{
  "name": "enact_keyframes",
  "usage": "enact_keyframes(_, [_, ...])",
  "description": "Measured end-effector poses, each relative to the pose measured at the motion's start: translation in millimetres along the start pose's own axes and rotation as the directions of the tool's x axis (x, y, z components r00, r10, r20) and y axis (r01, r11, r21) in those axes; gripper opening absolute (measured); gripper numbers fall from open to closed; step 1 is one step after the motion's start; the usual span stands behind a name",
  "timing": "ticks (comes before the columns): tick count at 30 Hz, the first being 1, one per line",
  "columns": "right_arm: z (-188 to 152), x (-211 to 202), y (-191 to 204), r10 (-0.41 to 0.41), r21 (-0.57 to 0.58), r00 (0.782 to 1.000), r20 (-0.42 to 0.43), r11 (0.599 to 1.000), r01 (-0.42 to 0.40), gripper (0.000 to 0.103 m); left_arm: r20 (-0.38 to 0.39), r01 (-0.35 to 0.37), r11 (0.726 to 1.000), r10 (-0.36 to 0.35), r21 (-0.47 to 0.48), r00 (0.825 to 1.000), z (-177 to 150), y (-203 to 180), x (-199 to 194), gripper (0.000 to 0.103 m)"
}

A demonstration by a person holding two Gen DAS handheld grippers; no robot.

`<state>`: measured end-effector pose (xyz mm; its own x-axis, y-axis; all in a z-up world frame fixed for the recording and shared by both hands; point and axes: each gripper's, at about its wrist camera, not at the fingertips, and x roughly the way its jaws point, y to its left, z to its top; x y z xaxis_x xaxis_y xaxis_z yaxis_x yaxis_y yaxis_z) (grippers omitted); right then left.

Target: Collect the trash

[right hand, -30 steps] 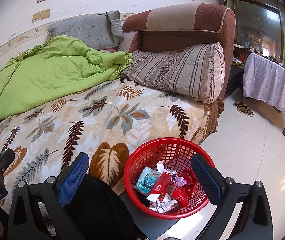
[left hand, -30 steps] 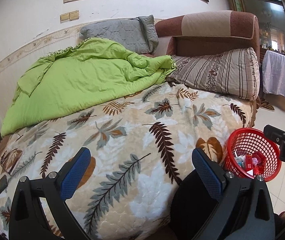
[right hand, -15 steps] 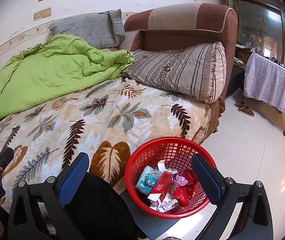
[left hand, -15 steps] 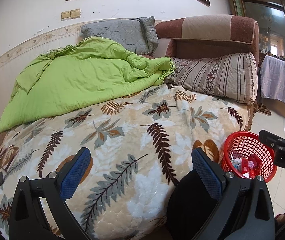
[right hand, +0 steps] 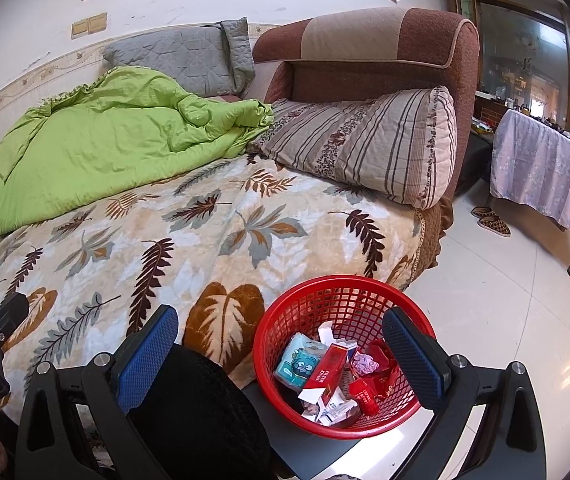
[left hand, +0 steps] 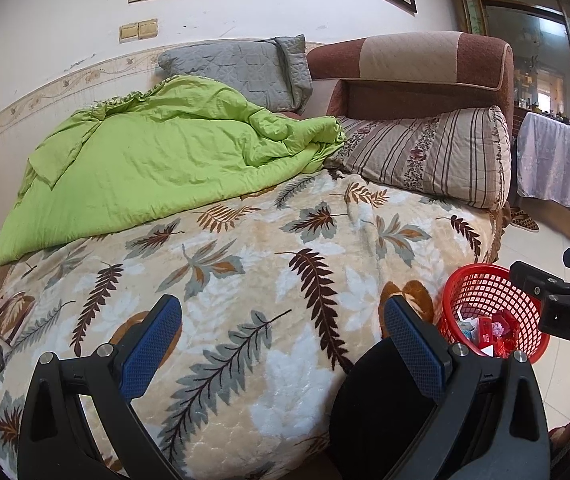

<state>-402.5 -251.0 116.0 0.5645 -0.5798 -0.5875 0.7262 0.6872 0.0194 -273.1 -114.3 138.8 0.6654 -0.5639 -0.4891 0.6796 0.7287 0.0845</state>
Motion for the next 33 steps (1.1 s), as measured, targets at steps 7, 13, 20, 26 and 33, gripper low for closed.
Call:
enact_keyframes(7, [-0.2, 0.6, 0.1, 0.003, -0.006, 1.000, -0.002, 1.000, -0.003, 0.103, 0.001, -0.010, 1.000, 0.010, -0.006, 1.000, -1.5, 0.4, 1.1, 0.101])
enact_keyframes(13, [-1.1, 2.5, 0.1, 0.004, -0.008, 1.000, -0.010, 1.000, -0.004, 0.103, 0.001, -0.007, 1.000, 0.007, -0.006, 1.000, -2.3, 2.4, 1.3, 0.101])
enact_keyframes(20, [-1.2, 4.3, 0.9, 0.004, -0.010, 1.000, -0.013, 1.000, -0.004, 0.103, 0.001, -0.011, 1.000, 0.011, -0.005, 1.000, -2.0, 2.2, 1.8, 0.101])
enact_keyframes(26, [-1.6, 5.4, 1.4, 0.005, -0.011, 1.000, -0.016, 1.000, -0.005, 0.103, 0.000, -0.009, 1.000, 0.009, -0.009, 1.000, -2.3, 2.7, 1.8, 0.101])
enact_keyframes(33, [-4.1, 7.7, 3.7, 0.006, -0.019, 1.000, -0.020, 1.000, -0.007, 0.103, 0.000, -0.007, 1.000, 0.007, -0.011, 1.000, -2.3, 3.5, 2.1, 0.101])
